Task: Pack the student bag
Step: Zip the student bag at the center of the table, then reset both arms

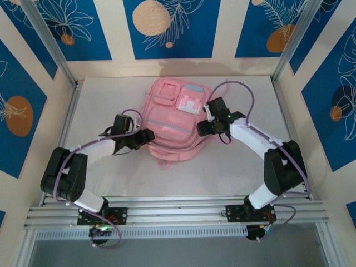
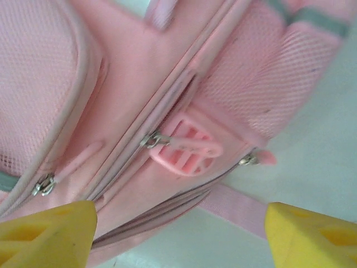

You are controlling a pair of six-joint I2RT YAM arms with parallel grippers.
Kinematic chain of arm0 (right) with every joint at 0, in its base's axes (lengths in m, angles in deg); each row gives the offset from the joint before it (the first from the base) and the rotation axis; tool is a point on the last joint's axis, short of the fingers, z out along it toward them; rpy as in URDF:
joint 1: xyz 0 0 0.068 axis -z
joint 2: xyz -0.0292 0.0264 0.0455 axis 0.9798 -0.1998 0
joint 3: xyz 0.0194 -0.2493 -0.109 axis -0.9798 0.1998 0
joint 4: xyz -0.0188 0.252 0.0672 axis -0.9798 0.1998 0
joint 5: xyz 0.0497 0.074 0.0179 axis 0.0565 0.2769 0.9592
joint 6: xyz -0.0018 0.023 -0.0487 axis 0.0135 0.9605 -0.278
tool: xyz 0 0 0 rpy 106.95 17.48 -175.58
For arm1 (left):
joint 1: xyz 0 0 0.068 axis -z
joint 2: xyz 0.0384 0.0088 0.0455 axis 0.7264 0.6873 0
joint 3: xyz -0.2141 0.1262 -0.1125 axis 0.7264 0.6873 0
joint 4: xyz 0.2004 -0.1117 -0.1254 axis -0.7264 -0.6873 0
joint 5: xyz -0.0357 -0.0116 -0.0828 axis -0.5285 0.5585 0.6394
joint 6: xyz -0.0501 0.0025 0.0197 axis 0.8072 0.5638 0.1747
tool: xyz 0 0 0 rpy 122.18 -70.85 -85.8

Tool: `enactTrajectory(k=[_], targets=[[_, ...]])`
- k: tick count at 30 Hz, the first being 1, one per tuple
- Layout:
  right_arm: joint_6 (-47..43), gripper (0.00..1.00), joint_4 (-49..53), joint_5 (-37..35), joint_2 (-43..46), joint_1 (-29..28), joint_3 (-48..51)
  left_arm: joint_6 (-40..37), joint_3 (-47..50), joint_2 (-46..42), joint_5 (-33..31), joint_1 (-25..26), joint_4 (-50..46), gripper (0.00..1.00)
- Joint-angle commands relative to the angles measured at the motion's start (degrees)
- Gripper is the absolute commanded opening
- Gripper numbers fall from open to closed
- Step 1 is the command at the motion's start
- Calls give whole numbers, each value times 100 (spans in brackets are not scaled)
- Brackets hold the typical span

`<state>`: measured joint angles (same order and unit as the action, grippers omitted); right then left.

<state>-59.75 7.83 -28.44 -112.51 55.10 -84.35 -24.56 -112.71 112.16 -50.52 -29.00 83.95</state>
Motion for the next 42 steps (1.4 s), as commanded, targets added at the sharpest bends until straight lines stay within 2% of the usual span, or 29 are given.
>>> enactTrajectory(k=[1,4,7,9,10,13,16,18,19,23,24,25,27,28,30,32,33,34,36,38,42], targets=[[62,79,-1442,-217,362,364,663,-834,-620,-335,-282,-24,-896,74],[-186,79,-2846,-303,584,735,1543,-1705,-1129,-536,-1580,-23,-1895,87],[-335,79,-3587,-8,778,1059,1956,-2376,-1159,-814,-3000,-33,-2114,95],[-814,80,-4685,-89,803,1076,2433,-2624,-847,-1067,-3757,-67,-1801,99],[-958,81,-4894,-204,807,1068,2507,-2769,-676,-1166,-3969,-101,-1635,99],[-1035,81,-5015,-140,779,1194,2575,-3155,-11,-1473,-4527,-221,-786,99],[-872,81,-4608,53,693,1312,2562,-3408,583,-1744,-4947,-312,46,99],[-779,81,-4975,123,634,1333,2885,-3675,977,-1799,-5292,-324,769,99],[-815,81,-5538,203,583,1342,3163,-3761,1175,-1770,-5437,-332,1191,99],[-1138,83,-6333,403,671,1417,3493,-4172,1700,-1442,-5324,-385,2779,100],[-1072,94,-6270,680,684,1545,3505,-4295,1826,-1344,-5220,-393,3233,100],[-998,99,-6515,885,646,1670,3645,-4413,1963,-1220,-5176,-393,3768,100],[-760,99,-7171,1097,543,1923,3973,-4741,2062,-1005,-5191,-417,4356,100],[-604,99,-7505,1433,464,2157,4116,-4860,2128,-842,-5225,-434,4791,100],[-286,99,-7953,1813,28,2456,4074,-4775,2050,-765,-4992,-509,4584,100],[-321,99,-7114,1896,140,2515,3777,-4810,2306,-562,-4422,-613,5111,100],[-314,99,-7432,1827,36,2474,3844,-4803,2538,-382,-4174,-693,5662,100],[-330,99,-7288,1725,94,2446,3826,-4705,2813,-63,-4125,-770,6493,100],[-328,99,-7317,1337,55,2344,3801,-4555,3146,640,-4237,-939,7982,100],[-337,99,-7295,1182,74,2293,3800,-4485,3148,249,-4051,-941,7239,100],[-332,99,-7215,1214,102,2307,3792,-4529,2846,275,-4021,-941,6771,100]])
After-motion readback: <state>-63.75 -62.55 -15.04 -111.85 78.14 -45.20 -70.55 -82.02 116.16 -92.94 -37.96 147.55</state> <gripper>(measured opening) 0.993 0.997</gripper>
